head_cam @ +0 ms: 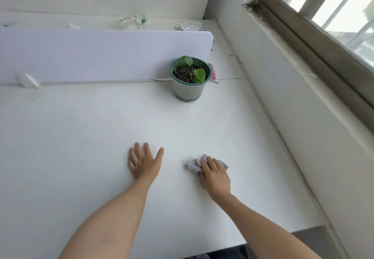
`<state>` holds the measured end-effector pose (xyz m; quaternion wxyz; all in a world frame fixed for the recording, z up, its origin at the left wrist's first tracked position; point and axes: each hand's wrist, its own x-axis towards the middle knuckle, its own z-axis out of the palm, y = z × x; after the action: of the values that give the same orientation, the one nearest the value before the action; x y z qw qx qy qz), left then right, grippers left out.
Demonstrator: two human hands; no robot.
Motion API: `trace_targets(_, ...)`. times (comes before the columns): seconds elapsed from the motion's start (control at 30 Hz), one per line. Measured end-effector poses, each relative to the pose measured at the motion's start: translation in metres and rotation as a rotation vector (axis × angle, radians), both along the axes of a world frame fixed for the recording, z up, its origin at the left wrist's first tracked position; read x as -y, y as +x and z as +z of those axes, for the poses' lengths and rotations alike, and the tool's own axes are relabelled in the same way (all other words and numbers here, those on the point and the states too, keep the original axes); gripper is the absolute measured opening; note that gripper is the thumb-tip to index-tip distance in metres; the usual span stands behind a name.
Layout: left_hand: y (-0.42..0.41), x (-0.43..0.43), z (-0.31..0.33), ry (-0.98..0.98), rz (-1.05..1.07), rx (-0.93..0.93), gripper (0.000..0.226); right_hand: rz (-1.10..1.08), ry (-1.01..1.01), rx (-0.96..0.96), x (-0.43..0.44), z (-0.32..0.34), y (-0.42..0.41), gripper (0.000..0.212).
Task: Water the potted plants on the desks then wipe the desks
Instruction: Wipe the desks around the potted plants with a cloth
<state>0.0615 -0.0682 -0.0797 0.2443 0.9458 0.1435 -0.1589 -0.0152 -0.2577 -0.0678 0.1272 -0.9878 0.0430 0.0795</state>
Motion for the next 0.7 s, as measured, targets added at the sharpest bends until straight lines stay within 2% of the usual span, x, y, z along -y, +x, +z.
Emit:
trace_targets(0.1,0.003,-0.009,0.006,-0.134,0.011,-0.055,0.065,0.0,0.065,0.099,0.002,0.008,-0.017,0.027)
trace_targets(0.17,0.008,-0.014,0.012,-0.242,0.034,-0.081,0.061,-0.076,0.158,0.053,0.004,0.012,-0.026,0.03)
trace_targets(0.23,0.014,-0.021,0.018,-0.362,0.074,-0.078,0.057,-0.196,0.279,0.004,0.006,0.017,-0.036,0.023)
trace_targets(0.37,-0.001,-0.029,0.036,-0.638,0.246,0.108,0.046,-0.328,0.4,0.096,0.006,0.033,-0.049,0.021)
trace_targets(0.47,-0.039,-0.026,0.046,-0.679,0.197,0.215,0.037,-0.338,0.444,0.159,0.007,0.043,-0.059,0.019)
trace_targets(0.7,-0.166,-0.017,0.055,-0.709,0.184,0.205,0.021,-0.299,0.509,0.149,0.013,0.04,-0.118,0.027)
